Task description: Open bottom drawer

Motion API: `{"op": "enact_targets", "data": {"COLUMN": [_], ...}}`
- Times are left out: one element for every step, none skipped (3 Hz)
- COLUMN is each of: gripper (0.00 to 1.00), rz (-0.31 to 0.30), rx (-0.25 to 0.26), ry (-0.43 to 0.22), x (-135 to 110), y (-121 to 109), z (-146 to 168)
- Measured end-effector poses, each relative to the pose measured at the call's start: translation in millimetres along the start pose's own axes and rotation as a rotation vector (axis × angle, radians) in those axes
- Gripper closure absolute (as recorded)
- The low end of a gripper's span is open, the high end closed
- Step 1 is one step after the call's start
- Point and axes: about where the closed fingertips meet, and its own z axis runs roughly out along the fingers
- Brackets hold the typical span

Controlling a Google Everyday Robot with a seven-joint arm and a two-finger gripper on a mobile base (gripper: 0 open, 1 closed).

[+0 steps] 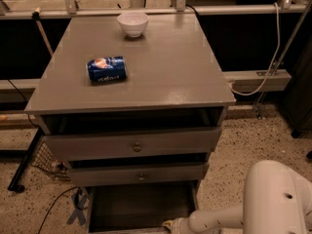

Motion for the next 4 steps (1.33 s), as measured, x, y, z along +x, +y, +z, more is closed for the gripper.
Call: {"op": "enact_targets", "data": {"gripper": [0.78, 0.54, 0.31, 0.07], "rz": [0.001, 0.001, 0.001, 0.001], "rx": [-0.003, -0.004, -0.004, -0.006], "ry": [-0.002, -0.002, -0.002, -0.003], "x": [-0.5, -0.7, -0.9, -1.3], "y": [1.9, 2.2, 2.2, 3.2], "z": [1.0, 1.1, 0.9, 1.7]}}
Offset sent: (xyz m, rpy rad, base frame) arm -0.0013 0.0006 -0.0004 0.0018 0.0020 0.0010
